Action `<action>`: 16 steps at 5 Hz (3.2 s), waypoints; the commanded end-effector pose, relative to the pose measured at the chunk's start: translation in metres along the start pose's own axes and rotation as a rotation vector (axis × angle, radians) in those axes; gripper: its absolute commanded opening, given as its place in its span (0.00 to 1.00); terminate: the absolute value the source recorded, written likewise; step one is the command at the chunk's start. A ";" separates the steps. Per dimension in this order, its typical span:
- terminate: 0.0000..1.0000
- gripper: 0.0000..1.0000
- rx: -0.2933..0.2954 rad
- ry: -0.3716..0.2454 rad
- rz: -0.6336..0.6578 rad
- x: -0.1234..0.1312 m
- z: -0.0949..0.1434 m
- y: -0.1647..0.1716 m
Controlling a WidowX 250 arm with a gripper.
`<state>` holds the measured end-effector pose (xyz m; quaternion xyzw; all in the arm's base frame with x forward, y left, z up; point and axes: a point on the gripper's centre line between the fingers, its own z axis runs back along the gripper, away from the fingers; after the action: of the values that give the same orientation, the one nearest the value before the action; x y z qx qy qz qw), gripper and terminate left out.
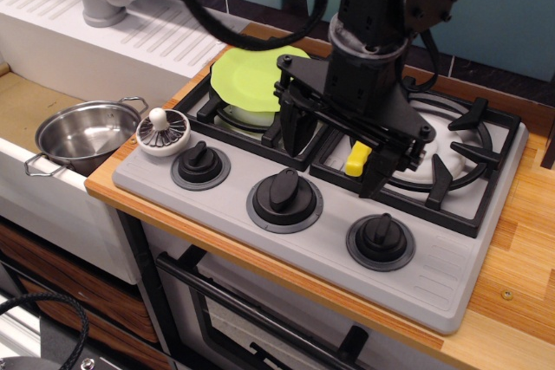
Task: Put fry on plate and mushroom in pot or pan in sink
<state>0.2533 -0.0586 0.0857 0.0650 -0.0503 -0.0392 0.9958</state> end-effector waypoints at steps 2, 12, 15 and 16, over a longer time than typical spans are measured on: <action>0.00 1.00 -0.013 -0.024 0.001 0.027 -0.022 -0.005; 0.00 0.00 -0.088 -0.011 0.001 0.050 -0.021 -0.022; 0.00 0.00 -0.020 0.021 -0.059 0.050 0.023 0.014; 0.00 0.00 -0.013 0.008 -0.104 0.059 0.021 0.040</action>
<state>0.3045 -0.0253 0.0938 0.0605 -0.0055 -0.0954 0.9936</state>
